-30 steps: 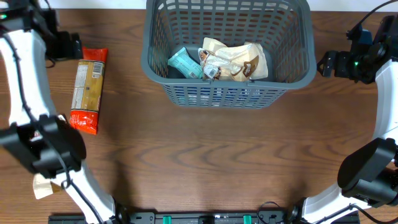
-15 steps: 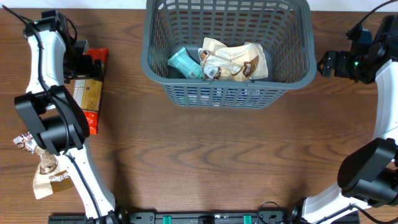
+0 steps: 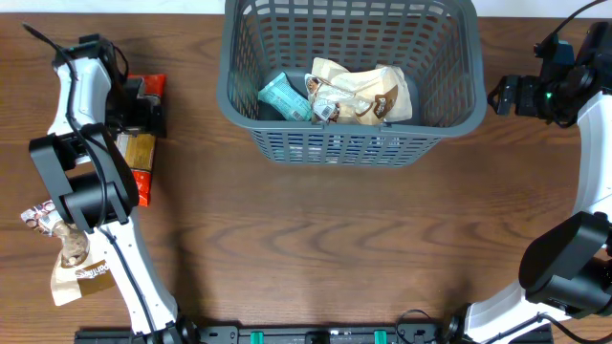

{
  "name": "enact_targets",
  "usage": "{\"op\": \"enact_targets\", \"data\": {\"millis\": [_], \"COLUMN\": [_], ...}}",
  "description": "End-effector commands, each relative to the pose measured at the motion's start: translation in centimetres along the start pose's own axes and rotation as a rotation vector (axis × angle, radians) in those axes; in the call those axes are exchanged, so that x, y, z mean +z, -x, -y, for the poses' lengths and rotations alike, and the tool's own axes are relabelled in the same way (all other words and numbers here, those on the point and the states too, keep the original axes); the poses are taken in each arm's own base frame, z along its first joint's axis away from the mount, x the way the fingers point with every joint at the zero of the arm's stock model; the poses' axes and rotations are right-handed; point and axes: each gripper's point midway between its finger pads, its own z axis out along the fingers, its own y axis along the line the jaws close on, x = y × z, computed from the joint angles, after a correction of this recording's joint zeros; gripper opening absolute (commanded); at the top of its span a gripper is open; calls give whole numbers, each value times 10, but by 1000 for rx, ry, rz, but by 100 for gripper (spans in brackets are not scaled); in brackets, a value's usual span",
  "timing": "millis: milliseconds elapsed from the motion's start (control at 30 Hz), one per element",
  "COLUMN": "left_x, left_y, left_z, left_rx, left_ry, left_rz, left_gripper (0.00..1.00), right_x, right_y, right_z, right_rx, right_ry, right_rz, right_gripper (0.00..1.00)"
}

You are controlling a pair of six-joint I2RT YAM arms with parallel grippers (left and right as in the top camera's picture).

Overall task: Pack container
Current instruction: 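Move the left gripper back to the spaghetti package and grasp it, then lift the spaghetti package with the left gripper and lower it into the basket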

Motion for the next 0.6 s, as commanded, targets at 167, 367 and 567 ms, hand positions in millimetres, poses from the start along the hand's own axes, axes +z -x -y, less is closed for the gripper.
{"op": "enact_targets", "data": {"millis": [167, 367, 567], "left_x": [30, 29, 19], "left_y": [-21, -23, -15], "left_z": [9, 10, 8], "left_rx": [18, -2, -114], "left_ry": [-35, -39, -29], "left_rz": [-75, -81, -51], "left_gripper": [100, 64, 37], "right_x": [5, 5, 5], "right_y": [-4, -4, -6], "right_z": [5, 5, 5], "right_rx": [-6, -5, -3], "right_ry": [-4, -3, -1], "right_rz": [-17, -17, -25], "right_gripper": [99, 99, 99]}}
